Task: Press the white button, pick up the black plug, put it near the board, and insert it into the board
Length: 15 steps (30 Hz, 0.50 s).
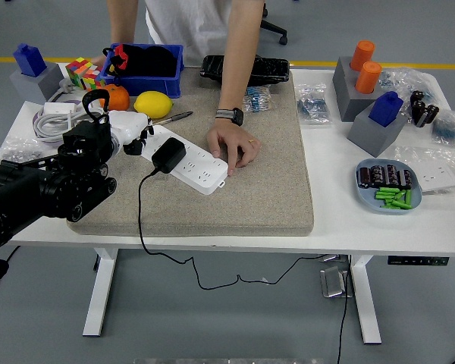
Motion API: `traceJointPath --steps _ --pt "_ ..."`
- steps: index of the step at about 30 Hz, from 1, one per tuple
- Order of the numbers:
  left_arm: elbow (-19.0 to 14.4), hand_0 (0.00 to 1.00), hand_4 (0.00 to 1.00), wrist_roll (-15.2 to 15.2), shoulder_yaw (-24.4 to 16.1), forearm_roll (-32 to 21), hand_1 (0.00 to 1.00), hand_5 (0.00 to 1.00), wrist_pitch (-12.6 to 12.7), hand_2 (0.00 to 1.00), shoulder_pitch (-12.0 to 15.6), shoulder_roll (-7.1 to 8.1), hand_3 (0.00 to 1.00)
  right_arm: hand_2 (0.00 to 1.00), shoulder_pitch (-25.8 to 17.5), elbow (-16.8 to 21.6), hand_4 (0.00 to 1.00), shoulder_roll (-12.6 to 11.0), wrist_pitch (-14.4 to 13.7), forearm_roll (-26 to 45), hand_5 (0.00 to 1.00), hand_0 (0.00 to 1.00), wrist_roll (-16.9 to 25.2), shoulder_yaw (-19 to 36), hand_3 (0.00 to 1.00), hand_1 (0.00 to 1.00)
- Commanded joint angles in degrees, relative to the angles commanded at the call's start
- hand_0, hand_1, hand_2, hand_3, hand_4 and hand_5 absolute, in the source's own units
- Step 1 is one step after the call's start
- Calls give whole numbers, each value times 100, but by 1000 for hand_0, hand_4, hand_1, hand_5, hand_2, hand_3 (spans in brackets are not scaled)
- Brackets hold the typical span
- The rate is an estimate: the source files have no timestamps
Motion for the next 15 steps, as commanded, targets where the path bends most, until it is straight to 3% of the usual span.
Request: traceJointPath --steps 3,5,9,10,15 --pt "-240 248 2 -14 381 -384 82 110 337 120 23 127 703 686 -17 -3 771 16 0 -12 403 799 -2 36 651 689" --pt "-441 250 2 -2 354 -471 87 137 508 124 64 224 704 686 -28 -2 771 25 -1 -18 403 799 -4 61 651 689" --pt "-1017 250 2 34 -557 -134 87 137 460 124 305 544 704 686 -45 -3 771 44 -1 -37 403 799 -7 99 651 689" --pt "-1191 302 2 14 -818 -107 196 2 449 237 404 638 698 686 -48 -1 771 49 -3 -42 403 799 -7 111 651 689" --pt "-1845 302 2 -156 -2009 -36 196 2 465 237 919 921 698 686 -69 -1 771 76 -3 -79 403 799 -11 146 651 689"
